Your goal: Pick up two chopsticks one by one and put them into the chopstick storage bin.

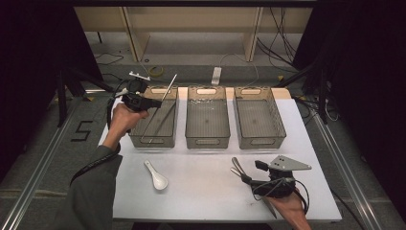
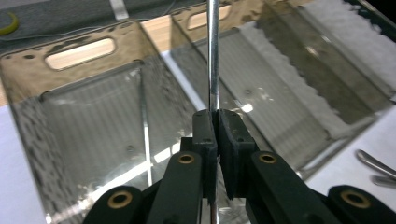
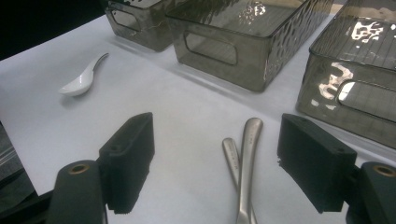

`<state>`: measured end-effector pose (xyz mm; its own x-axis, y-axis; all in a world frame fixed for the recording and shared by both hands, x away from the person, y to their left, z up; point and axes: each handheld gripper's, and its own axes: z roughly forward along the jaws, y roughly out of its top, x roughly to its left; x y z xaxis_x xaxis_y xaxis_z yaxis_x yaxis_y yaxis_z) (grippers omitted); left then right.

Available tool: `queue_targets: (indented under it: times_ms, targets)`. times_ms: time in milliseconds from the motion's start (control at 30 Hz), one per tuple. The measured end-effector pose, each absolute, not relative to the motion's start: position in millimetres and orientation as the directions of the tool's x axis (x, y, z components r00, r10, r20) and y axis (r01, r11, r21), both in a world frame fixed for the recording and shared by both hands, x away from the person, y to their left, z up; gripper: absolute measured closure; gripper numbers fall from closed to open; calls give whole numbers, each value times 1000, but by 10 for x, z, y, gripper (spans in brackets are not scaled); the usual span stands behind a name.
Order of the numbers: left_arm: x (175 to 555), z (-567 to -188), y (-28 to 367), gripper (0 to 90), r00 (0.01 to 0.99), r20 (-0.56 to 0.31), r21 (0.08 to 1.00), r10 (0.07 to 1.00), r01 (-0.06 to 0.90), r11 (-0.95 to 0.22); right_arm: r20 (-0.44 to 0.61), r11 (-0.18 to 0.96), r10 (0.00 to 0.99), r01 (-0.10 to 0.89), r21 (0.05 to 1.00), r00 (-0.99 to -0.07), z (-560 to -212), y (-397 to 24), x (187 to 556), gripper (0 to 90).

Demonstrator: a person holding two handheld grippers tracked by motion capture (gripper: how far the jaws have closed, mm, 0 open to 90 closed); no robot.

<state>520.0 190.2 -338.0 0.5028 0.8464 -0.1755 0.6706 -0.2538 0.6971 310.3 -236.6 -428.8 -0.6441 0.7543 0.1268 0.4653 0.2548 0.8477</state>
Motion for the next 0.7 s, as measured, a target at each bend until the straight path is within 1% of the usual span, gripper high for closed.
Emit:
queue_targets:
  times_ms: [200,600,700]
  targets:
    - [5345,-3448,1984,854,464,-174,689,868,688,-229,129,255,754,468,846,-644,-4290,-2361,3102,283]
    - [5496,-3550,2076,853,415,-115,706,903,673,-219,132,253,753,469,846,-644,-4293,-2365,3101,283]
    - [5532,-3601,2096,854,402,-123,710,907,674,-202,130,255,752,468,846,-646,-4291,-2359,3099,284]
